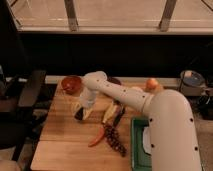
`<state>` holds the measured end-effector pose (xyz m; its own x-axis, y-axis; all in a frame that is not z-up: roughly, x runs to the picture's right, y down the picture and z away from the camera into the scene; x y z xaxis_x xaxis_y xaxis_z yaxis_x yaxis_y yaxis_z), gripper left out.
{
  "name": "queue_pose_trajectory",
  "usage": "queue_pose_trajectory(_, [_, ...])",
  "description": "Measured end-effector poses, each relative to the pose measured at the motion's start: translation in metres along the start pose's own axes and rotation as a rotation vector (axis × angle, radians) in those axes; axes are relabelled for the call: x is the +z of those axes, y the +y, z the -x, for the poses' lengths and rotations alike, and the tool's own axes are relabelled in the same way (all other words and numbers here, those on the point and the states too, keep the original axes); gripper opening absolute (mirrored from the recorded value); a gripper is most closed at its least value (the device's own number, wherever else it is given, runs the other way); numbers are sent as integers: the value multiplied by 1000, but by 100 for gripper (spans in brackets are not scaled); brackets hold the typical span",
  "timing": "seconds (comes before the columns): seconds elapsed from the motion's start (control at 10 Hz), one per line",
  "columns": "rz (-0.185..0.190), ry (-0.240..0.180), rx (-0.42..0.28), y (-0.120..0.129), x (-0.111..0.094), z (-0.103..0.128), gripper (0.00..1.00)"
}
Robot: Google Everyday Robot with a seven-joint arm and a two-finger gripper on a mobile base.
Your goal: Place eraser in table surface
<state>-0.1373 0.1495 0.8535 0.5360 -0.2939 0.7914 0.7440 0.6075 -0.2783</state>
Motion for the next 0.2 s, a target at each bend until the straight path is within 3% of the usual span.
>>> queue_pose_trajectory(0.2, [1,-1,-3,-1,1,2,78])
